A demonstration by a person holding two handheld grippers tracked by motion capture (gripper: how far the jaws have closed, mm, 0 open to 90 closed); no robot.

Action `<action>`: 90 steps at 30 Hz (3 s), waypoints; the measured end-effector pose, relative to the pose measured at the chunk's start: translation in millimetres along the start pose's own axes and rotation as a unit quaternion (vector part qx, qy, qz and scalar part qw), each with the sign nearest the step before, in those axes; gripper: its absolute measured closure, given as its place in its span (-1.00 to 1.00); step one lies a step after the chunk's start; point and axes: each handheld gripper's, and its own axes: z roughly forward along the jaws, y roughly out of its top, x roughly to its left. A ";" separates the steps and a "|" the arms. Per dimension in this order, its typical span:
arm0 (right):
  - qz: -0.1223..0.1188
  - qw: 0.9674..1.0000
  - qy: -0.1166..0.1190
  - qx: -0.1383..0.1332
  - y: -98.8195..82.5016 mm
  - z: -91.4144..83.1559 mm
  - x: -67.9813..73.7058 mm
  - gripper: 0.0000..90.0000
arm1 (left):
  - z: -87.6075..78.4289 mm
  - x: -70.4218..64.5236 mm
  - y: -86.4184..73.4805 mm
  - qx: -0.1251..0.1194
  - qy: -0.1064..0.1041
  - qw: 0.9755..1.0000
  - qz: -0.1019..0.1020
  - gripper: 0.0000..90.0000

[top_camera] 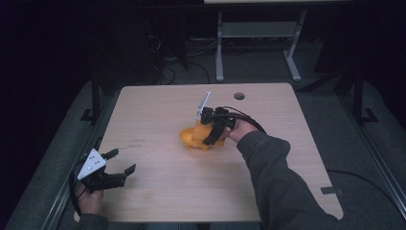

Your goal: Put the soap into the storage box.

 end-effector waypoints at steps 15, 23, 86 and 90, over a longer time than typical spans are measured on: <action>-0.001 1.000 0.012 0.000 11.9 16.1 -5.1 -0.54 | -0.6 0.2 -0.3 0.001 0.002 1.000 -0.002 -0.69; -0.015 1.000 0.009 0.006 23.2 17.0 -5.5 -0.54 | -1.2 1.5 -0.8 0.001 0.004 1.000 -0.001 -0.69; -0.005 0.999 0.031 0.018 34.3 44.3 -14.7 -0.56 | -4.9 3.2 -1.3 -0.003 0.009 1.000 -0.005 -0.69; -0.002 0.999 0.026 0.020 34.5 44.3 -14.6 -0.59 | -4.9 3.2 -1.4 -0.003 0.009 1.000 -0.006 -0.69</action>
